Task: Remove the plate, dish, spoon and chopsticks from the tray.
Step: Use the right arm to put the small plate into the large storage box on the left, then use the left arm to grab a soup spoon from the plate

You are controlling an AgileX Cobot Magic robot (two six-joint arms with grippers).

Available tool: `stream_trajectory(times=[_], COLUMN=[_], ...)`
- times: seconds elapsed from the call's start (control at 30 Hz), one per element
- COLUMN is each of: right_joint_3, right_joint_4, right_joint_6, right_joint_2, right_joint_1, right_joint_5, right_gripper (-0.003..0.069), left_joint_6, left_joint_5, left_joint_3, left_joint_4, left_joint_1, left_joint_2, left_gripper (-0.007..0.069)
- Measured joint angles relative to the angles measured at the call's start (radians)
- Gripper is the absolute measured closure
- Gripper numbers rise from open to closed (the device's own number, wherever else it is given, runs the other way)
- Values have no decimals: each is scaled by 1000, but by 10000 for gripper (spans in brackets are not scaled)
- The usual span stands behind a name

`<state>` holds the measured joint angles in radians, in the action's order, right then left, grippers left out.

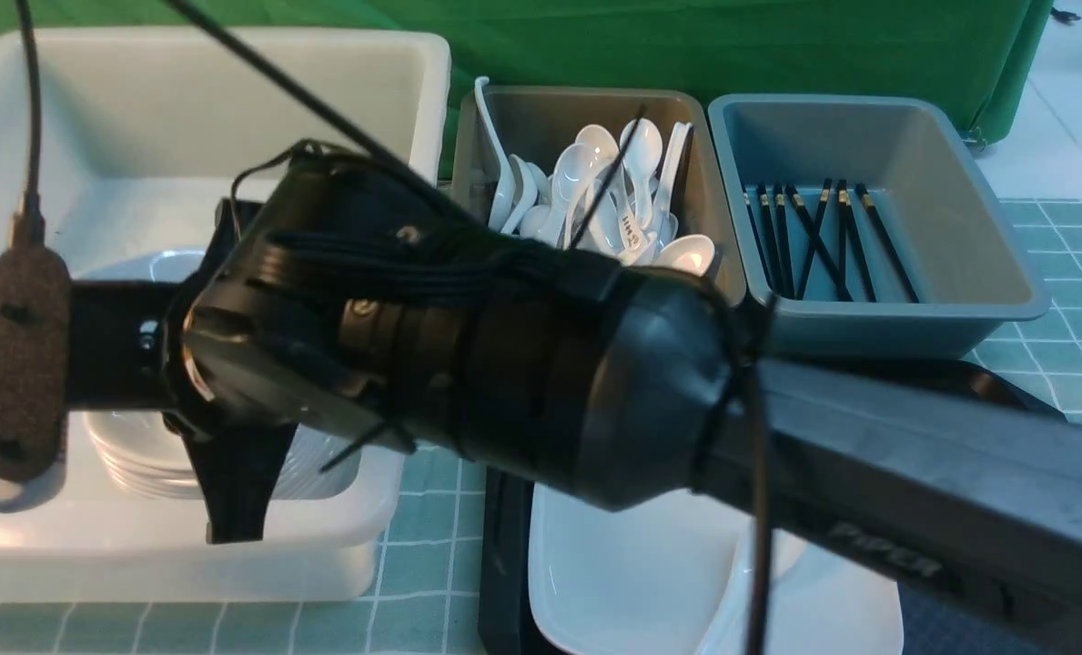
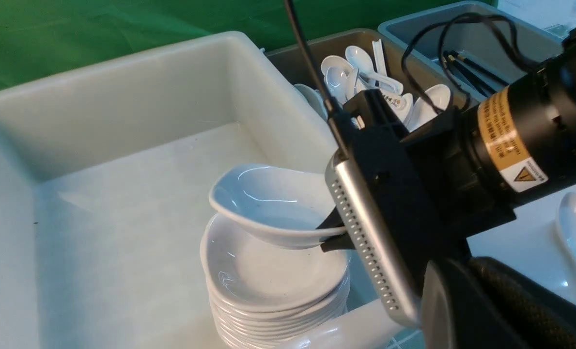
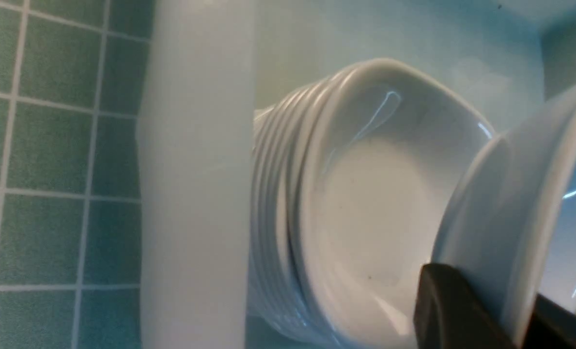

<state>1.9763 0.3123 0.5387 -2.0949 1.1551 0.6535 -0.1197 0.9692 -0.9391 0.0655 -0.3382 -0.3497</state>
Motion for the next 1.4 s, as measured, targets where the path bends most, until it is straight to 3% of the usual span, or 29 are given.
stream_trajectory(times=[0.13, 0.2, 0.37, 0.43, 0.5, 0.7, 0.93, 1.13, 1.27, 1.4], right_joint_3=[2, 4, 10, 14, 23, 43, -49, -368, -571, -787], right_joint_4=[1, 1, 6, 9, 9, 38, 59, 67, 72, 70], right_joint_6=[-7, -16, -56, -58, -62, -110, -320, -512, -589, -637], right_joint_2=[-18, -18, -17, -14, 2, 108, 332, 641, 848, 1063], right_joint_1=[0, 0, 0, 0, 0, -1, -87, -253, -336, -379], right_joint_5=[13, 12, 26, 50, 124, 432, 478, 478, 478, 478], right_gripper=[548, 478, 183, 115, 95, 236, 596, 636, 633, 626], left_joint_6=[0, 0, 1, 4, 7, -7, -206, -374, -398, -324], left_joint_5=[2, 1, 2, 2, 2, 22, 42, -1, -91, -271], left_joint_3=[0, 0, 0, 0, 0, -2, -4, -4, -4, -49], left_joint_4=[0, 0, 0, -6, -15, -76, -383, -633, -660, -588], left_joint_1=[0, 0, 0, 0, 0, 0, 0, -10, -93, -348], left_joint_2=[0, 0, 0, 0, 0, -39, -319, -597, -753, -964], left_gripper=[607, 607, 607, 607, 607, 607, 607, 607, 620, 624])
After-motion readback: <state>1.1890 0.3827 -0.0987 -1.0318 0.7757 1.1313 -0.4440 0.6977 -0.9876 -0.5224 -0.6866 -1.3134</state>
